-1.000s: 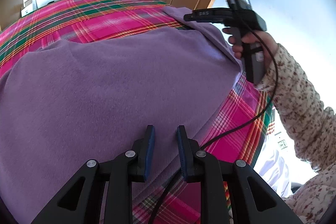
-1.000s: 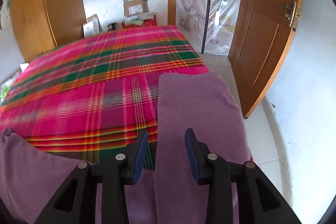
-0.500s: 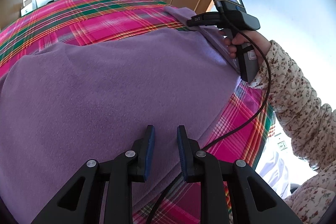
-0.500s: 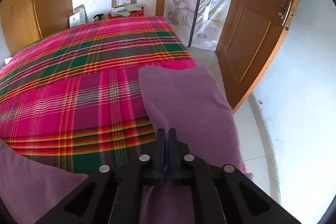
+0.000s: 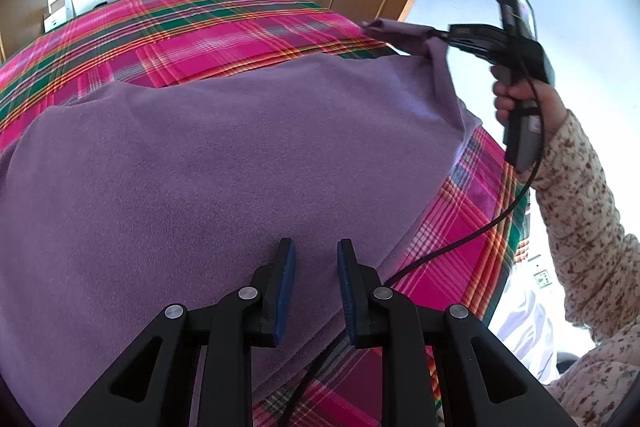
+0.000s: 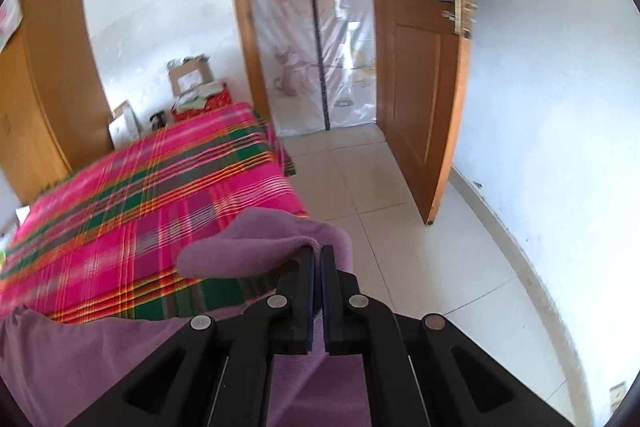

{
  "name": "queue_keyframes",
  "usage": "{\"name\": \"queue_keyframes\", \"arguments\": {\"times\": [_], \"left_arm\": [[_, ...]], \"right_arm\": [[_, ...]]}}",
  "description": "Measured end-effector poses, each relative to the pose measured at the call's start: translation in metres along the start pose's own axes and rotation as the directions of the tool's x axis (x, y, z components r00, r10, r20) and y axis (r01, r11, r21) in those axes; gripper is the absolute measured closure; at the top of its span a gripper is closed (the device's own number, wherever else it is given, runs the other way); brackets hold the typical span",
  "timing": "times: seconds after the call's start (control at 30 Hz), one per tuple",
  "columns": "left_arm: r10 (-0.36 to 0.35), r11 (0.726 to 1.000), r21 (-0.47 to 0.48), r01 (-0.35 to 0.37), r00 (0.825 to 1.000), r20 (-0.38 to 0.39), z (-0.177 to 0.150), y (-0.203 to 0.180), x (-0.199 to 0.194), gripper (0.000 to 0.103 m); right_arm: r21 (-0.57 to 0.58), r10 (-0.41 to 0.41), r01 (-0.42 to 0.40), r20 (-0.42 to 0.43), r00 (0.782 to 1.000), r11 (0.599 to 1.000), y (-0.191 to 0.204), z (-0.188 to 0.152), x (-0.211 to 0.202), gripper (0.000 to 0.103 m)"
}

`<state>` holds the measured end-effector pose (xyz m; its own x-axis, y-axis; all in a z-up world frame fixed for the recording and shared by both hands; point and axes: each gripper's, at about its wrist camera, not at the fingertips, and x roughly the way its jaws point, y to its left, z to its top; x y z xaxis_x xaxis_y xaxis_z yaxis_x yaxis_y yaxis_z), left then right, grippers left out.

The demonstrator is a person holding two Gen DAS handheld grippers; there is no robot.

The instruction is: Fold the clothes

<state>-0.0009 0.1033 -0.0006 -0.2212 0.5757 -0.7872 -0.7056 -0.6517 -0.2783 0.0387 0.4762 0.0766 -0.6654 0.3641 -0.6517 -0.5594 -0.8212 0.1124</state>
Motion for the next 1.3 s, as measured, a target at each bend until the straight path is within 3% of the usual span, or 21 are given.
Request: {"name": "queue_keyframes", "arguments": {"times": [0.13, 0.3, 0.53, 0.83, 1.03, 1.17, 1.3], "left_arm": [[0.006, 1.000, 0.002, -0.006, 1.000, -0.001, 0.000, -0.001, 0.000, 0.081], [0.010, 1.000, 0.002, -0.010, 1.000, -0.003, 0.001, -0.002, 0.001, 0.081], [0.016, 1.000, 0.004, -0.016, 1.000, -0.006, 0.000, -0.005, 0.000, 0.081], [0.016, 1.000, 0.003, -0.016, 1.000, -0.007, -0.001, -0.007, -0.001, 0.081], [0.015, 1.000, 0.002, -0.014, 1.000, -0.006, -0.001, -0.007, 0.000, 0.081], [0.013, 1.000, 0.003, -0.013, 1.000, -0.006, -0.001, -0.006, -0.001, 0.081], [0.011, 1.000, 0.001, -0.011, 1.000, -0.005, -0.001, -0.005, -0.001, 0.081]], "right_arm": [[0.105, 0.012, -0.013, 0.010, 1.000, 0.994, -0.031, -0.012, -0.006, 0.100], [0.189, -0.027, 0.024, 0.015, 1.000, 0.982, -0.058, -0.027, -0.007, 0.100], [0.347, 0.001, 0.021, -0.063, 0.998, 0.937, -0.101, -0.043, 0.012, 0.100], [0.447, 0.028, -0.005, -0.046, 0.999, 0.895, -0.121, -0.062, 0.005, 0.100], [0.551, 0.087, -0.009, -0.115, 0.990, 0.834, -0.135, -0.082, 0.015, 0.100], [0.670, 0.165, -0.046, -0.114, 0.980, 0.741, -0.151, -0.094, 0.013, 0.100], [0.685, 0.139, -0.017, -0.123, 0.983, 0.728, -0.159, -0.098, 0.010, 0.100]]}}
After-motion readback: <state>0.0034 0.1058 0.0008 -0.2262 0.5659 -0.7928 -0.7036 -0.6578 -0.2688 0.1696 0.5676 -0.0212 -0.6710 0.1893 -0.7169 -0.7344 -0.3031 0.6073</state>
